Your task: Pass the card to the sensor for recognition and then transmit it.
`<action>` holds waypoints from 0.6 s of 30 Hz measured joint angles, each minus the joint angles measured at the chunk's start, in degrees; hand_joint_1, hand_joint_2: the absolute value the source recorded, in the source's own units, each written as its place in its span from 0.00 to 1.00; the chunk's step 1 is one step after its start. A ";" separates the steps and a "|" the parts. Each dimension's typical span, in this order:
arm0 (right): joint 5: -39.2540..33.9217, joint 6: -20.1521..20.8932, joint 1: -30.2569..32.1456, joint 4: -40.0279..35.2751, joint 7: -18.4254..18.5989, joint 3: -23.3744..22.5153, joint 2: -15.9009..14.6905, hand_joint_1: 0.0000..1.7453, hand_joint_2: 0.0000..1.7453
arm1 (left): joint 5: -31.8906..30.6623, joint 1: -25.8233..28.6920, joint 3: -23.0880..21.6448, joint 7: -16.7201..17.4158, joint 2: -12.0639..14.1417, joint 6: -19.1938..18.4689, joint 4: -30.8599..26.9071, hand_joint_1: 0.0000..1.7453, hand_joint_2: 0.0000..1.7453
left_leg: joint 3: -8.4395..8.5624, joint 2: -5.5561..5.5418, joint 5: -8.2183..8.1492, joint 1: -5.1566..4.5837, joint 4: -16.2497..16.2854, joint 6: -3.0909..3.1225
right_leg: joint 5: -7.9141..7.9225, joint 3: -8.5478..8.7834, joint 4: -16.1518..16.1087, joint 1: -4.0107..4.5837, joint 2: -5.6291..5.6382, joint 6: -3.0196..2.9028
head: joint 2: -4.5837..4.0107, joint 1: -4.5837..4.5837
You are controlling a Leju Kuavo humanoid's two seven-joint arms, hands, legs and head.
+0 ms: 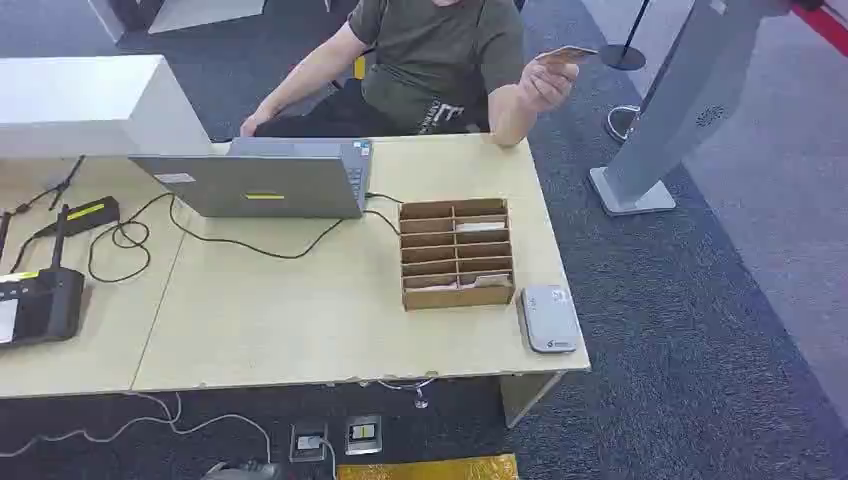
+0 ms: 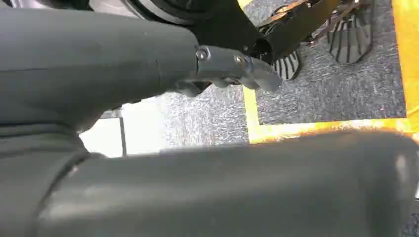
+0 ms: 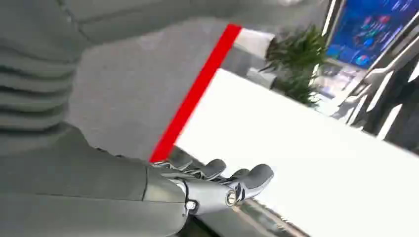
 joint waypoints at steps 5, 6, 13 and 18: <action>12.55 -0.02 -8.79 -0.61 7.37 6.80 3.06 0.00 1.00 | -0.02 -0.51 -0.02 0.29 -0.57 -1.07 0.00 0.00 0.00 | 0.00 -0.01 0.00 0.01 0.00 0.00 | 0.00 -0.01 0.00 0.02 -0.01 0.00 | 0.00 0.00; 14.56 -0.04 -10.34 -0.61 8.83 8.31 3.85 0.00 1.00 | -0.02 -0.60 -0.04 0.55 -0.63 -1.38 -0.02 0.00 0.00 | -0.02 -0.01 0.00 0.01 0.00 0.00 | 0.00 -0.01 0.00 0.01 -0.01 0.00 | 0.00 -0.02; 39.04 7.54 -11.23 -3.09 31.22 19.24 10.23 0.00 1.00 | -0.02 -1.92 -0.07 3.15 -2.01 -2.80 -0.02 0.00 0.00 | 0.42 0.11 -0.01 0.20 0.06 -0.03 | 0.01 0.01 -0.22 0.35 0.16 -0.02 | 0.00 -0.28; 58.91 30.29 7.54 -25.06 77.36 20.47 2.77 0.00 1.00 | 0.00 -1.77 -0.07 3.28 -2.51 -2.47 -0.02 0.00 0.00 | -1.81 -1.97 0.26 0.55 0.01 -0.07 | -0.02 0.89 -0.41 0.70 -2.08 -0.03 | 0.00 1.16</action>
